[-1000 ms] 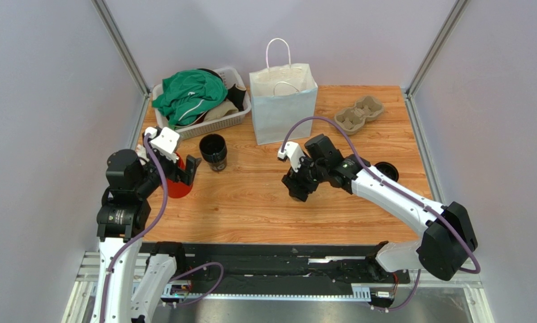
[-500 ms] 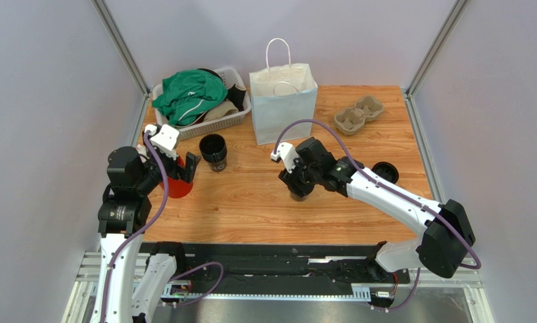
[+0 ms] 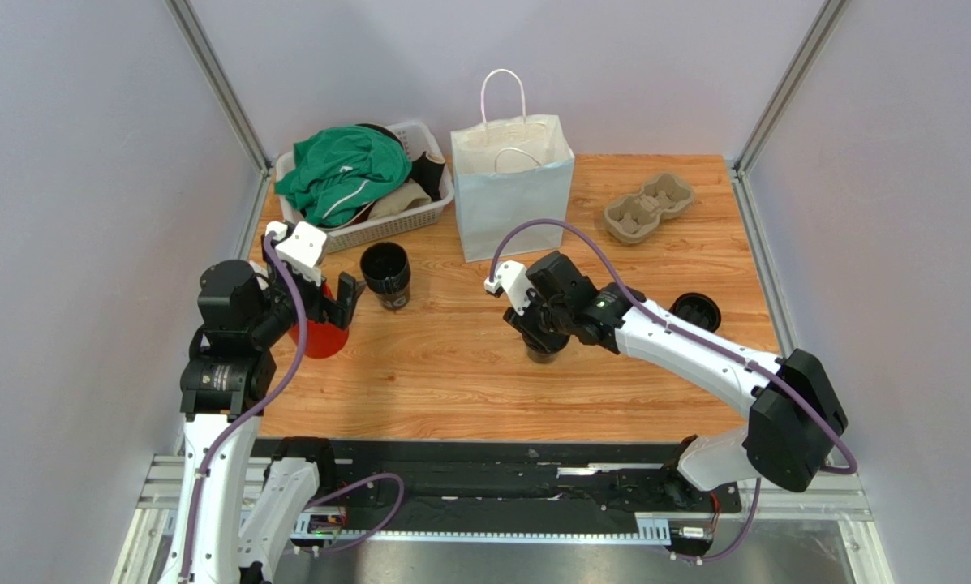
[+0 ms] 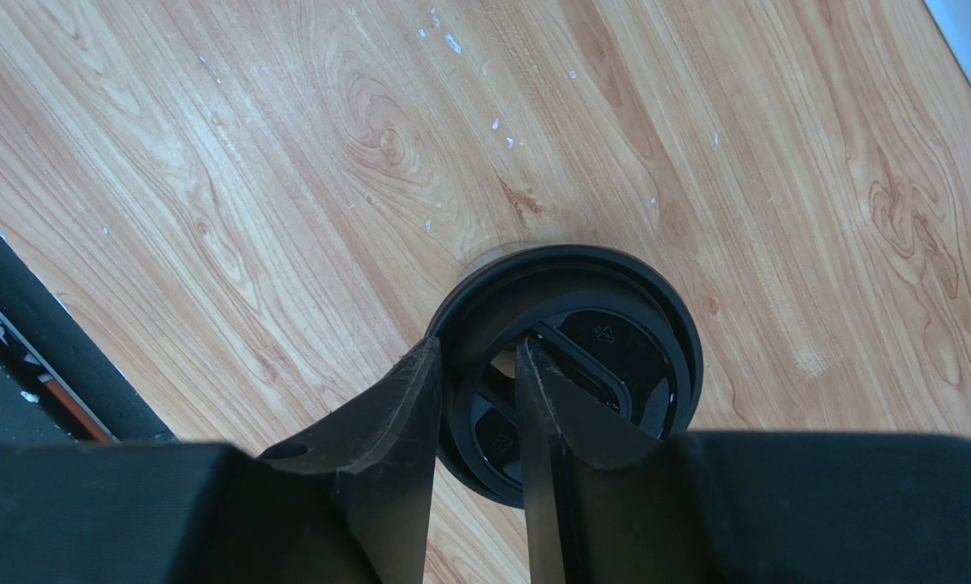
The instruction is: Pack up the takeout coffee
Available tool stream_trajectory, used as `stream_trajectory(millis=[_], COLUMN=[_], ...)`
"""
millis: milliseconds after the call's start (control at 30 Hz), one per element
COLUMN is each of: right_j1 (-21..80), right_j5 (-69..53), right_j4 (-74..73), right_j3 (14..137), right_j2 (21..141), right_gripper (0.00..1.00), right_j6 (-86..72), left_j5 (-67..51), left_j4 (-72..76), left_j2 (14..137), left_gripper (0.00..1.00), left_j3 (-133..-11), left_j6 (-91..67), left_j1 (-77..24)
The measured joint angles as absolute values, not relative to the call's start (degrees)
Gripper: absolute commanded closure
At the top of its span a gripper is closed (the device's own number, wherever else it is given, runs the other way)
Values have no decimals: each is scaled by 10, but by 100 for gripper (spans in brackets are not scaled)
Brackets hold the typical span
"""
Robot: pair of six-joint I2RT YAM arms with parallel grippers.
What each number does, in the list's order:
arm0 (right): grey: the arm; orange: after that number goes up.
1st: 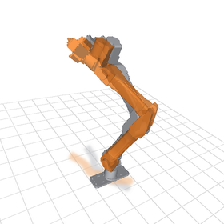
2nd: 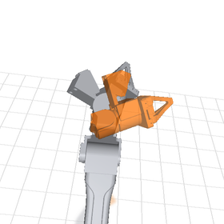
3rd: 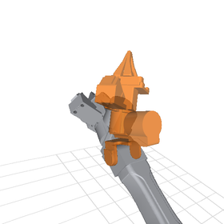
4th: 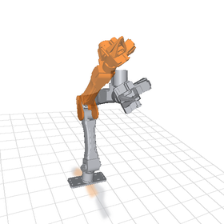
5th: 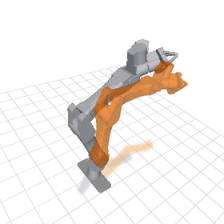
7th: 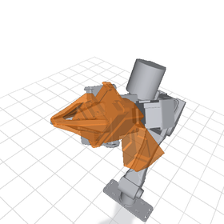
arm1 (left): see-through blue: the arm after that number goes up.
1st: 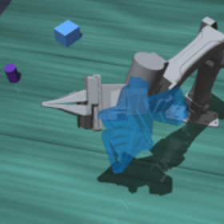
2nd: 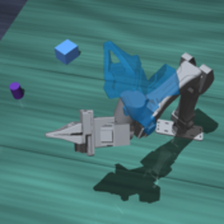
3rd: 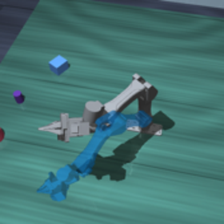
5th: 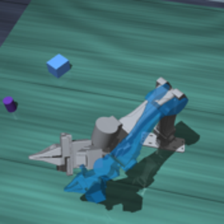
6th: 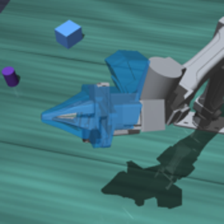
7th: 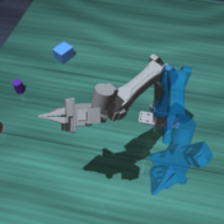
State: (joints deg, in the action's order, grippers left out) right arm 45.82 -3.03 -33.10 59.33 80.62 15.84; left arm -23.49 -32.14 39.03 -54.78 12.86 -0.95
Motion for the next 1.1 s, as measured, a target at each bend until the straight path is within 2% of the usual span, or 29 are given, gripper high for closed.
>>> stream_trajectory(millis=[233, 467, 1100], right_j1=[461, 462, 456], right_j5=[-30, -27, 6], right_j4=[-331, -331, -334], right_j3=[593, 594, 594], right_j2=[808, 808, 791], right_gripper=[88, 100, 100], right_j6=[159, 160, 170], left_j5=[-235, -236, -259], left_j4=[-321, -321, -321], left_j2=[391, 391, 392], left_gripper=[1, 1, 2], left_j3=[-548, -548, -548], left_j6=[128, 128, 128], left_j1=[-9, -9, -9])
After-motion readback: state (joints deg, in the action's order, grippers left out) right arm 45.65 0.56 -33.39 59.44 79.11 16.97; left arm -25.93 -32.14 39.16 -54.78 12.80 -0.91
